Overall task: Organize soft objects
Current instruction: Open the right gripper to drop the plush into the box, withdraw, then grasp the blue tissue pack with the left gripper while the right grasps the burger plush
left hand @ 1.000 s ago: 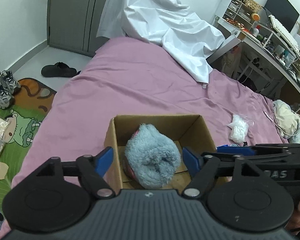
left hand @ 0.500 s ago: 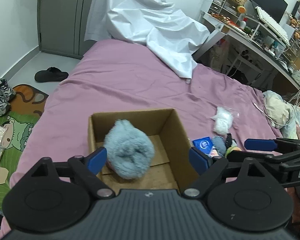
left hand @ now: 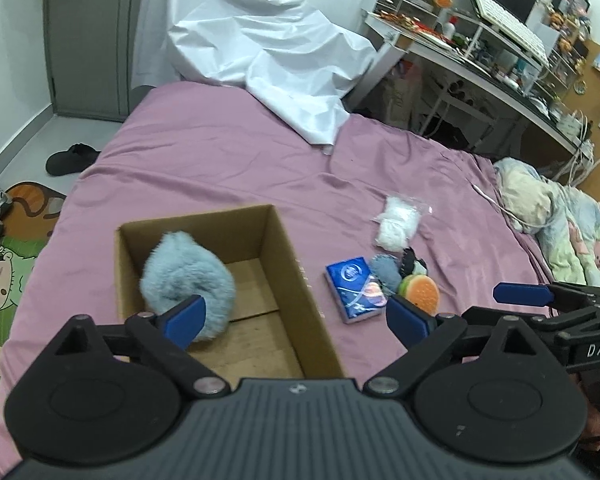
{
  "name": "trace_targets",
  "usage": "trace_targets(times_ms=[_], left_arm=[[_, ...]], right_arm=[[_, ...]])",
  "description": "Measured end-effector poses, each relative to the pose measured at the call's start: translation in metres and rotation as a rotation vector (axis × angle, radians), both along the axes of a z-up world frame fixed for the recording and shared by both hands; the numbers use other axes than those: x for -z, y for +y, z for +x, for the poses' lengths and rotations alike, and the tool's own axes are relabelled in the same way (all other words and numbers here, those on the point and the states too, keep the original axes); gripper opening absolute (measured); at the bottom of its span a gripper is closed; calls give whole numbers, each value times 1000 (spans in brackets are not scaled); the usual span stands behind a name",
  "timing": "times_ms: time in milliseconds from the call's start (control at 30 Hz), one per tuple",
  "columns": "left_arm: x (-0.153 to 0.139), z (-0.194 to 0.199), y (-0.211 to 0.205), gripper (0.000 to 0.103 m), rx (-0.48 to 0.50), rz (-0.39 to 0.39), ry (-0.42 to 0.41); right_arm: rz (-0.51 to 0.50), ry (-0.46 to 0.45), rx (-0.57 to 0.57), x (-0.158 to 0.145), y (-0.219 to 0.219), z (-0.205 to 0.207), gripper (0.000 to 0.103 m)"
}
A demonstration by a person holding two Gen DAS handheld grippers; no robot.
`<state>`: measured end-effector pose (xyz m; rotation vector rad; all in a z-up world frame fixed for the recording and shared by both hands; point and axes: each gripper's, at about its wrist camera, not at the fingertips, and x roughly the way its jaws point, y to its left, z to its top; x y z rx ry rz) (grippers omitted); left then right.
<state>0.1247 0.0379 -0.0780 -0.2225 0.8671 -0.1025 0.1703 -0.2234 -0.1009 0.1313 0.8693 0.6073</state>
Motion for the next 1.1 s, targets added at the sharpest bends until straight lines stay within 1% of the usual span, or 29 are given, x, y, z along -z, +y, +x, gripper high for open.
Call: trace_targets(times_ms=[100, 300, 567, 800, 1000, 1100], left_arm=[[1, 2, -10, 96, 14, 0, 8], [-1, 5, -28, 96, 58, 39, 0], [-1, 18, -47, 96, 104, 75, 12], [3, 36, -62, 96, 135, 75, 21], [12, 53, -74, 93, 148, 72, 41], [17, 58, -80, 93, 154, 74, 46]], right_arm=[[7, -10, 22, 0, -14, -2, 103], [23, -10, 72, 3, -38, -2, 103], [42, 1, 120, 15, -58, 0, 102], [42, 8, 146, 23, -68, 7, 100], [36, 20, 162, 32, -74, 15, 97], [38, 26, 164, 36, -75, 18, 94]])
